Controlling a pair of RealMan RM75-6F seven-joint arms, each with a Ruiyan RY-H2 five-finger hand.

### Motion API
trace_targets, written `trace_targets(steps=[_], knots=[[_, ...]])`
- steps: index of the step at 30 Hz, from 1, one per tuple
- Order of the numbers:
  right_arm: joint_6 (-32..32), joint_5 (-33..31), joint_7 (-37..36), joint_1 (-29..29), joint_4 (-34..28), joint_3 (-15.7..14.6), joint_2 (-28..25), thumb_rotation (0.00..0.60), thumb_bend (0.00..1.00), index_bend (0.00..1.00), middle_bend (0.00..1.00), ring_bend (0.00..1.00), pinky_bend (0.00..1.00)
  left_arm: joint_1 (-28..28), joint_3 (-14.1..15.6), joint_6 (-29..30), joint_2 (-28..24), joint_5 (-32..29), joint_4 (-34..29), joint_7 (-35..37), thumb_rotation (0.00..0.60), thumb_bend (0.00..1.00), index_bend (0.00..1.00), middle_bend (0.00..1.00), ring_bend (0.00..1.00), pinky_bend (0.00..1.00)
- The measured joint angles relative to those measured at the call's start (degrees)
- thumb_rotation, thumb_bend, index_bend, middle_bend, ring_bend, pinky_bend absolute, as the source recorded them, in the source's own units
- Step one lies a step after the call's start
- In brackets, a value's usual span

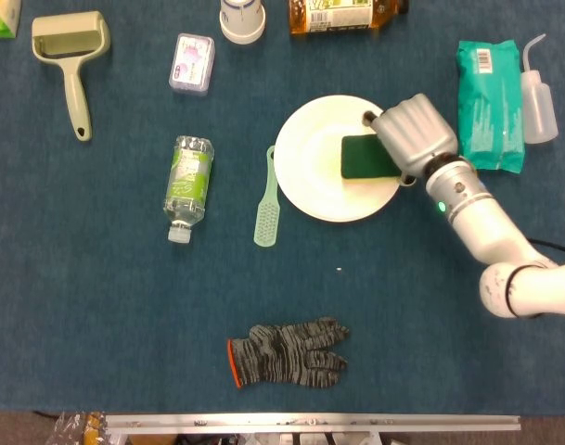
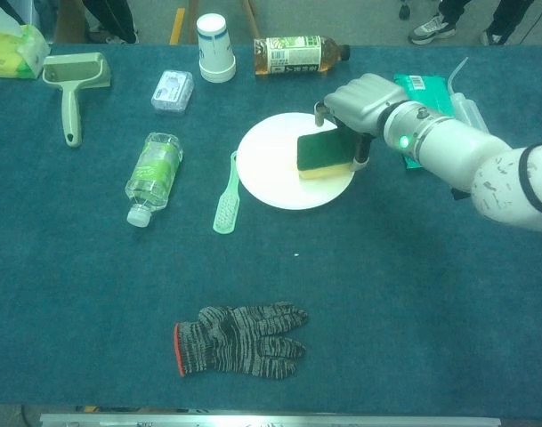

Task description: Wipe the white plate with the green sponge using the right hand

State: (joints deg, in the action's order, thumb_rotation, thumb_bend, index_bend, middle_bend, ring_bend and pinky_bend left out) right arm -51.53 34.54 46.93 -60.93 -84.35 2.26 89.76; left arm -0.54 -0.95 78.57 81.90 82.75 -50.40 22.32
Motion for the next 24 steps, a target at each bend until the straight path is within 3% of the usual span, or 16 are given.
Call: trace_targets(steps=[6, 12, 18, 24], knots=[[0.0, -1.6, 1.1, 0.0, 0.5, -0.9, 0.1, 0.600, 0.05, 0.28, 0.56, 0.48, 0.46, 0.1, 0.0, -0.2, 0.2, -0.1, 1.0, 1.0, 0.600, 0.20, 0.16, 0.04, 0.03, 0.27], [-2.7, -1.1, 0.9, 1.5, -3.2, -1.5, -2.8, 0.600, 0.05, 0.28, 0.56, 0.48, 0.46, -0.3, 0.0, -0.1, 0.2, 0.5, 0.4, 0.4, 0.600, 0.20, 0.16, 0.04, 0.03, 0.27], [-5.5, 4.3, -2.5, 4.7, -8.1, -2.5, -6.8, 0.600, 0.05, 0.28, 0.56, 0.48, 0.46, -0.5, 0.1, 0.3, 0.0, 0.8, -0.8, -0.9, 0.600, 0.20, 0.16, 0.04, 0.03, 0.27], [-8.8, 12.5, -5.8, 9.5, -13.0, -5.6, -10.8, 0.600, 0.05, 0.28, 0.56, 0.48, 0.46, -1.0, 0.0, -0.4, -0.3, 0.7, -2.2, -2.2, 0.600, 0.20, 0.16, 0.04, 0.03, 0.27]])
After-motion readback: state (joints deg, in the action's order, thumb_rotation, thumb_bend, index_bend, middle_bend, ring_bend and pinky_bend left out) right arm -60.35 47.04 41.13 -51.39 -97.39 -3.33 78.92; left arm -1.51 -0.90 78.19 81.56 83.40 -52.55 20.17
